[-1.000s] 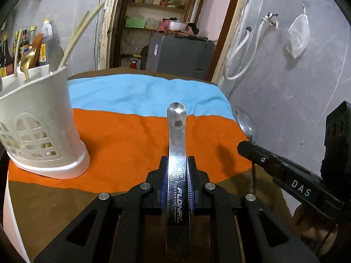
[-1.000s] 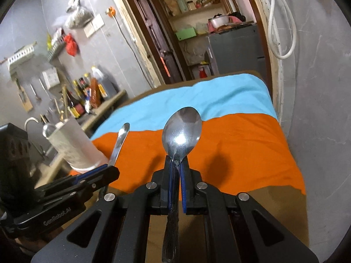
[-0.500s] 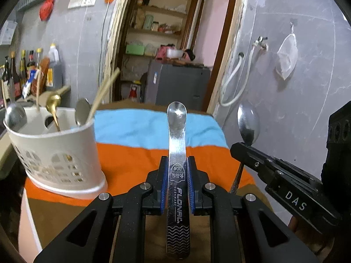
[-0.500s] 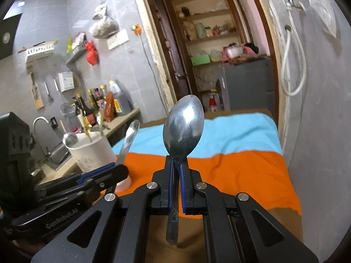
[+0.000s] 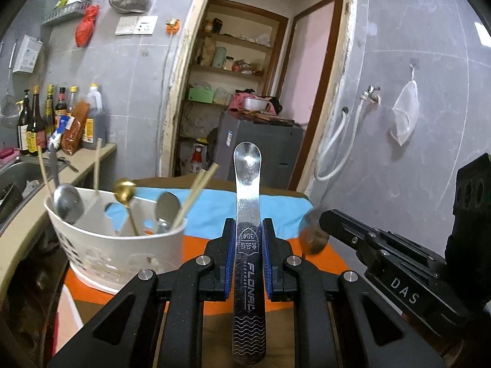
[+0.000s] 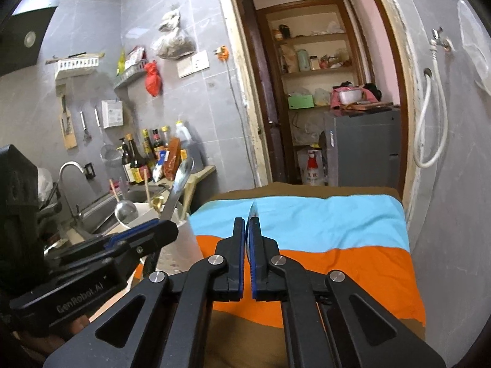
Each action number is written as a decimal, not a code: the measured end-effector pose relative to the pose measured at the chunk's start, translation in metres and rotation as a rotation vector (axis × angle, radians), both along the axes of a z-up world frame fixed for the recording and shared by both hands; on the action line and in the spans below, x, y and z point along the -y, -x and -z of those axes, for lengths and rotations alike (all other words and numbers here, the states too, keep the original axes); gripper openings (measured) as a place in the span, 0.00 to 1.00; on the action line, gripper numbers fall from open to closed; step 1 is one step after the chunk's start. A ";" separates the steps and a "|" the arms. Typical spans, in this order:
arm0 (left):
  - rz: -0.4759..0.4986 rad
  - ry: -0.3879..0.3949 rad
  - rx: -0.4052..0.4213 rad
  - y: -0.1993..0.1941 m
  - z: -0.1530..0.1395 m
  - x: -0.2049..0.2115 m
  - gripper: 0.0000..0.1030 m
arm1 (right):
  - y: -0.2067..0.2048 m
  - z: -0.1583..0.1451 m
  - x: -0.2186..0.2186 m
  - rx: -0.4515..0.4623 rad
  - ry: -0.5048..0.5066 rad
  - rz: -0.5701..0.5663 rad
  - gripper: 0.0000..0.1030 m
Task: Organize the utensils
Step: 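Lift the knife with the left tool while the right tool lifts the spoon, then carry the knife and spoon up over the white caddy with both tools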
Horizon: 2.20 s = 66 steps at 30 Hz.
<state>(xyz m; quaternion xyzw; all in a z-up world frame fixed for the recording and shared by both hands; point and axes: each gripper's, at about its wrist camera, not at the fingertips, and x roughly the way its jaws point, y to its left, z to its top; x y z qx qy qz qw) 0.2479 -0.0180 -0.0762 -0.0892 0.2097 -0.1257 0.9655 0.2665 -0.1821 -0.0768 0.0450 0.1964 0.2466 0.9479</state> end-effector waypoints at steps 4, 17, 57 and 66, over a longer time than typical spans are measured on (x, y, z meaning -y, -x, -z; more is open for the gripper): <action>-0.021 0.006 0.002 0.004 -0.005 -0.018 0.12 | 0.000 -0.003 -0.017 0.013 0.040 -0.010 0.00; -0.071 0.044 -0.021 0.015 0.011 -0.057 0.12 | -0.017 0.089 -0.041 -0.308 0.306 -0.166 0.22; -0.270 0.106 0.087 0.025 -0.023 -0.117 0.12 | -0.007 0.004 -0.056 -0.024 -0.066 -0.301 0.29; -0.295 0.211 0.200 -0.007 -0.049 -0.190 0.12 | -0.045 -0.049 -0.096 0.137 -0.303 -0.284 0.29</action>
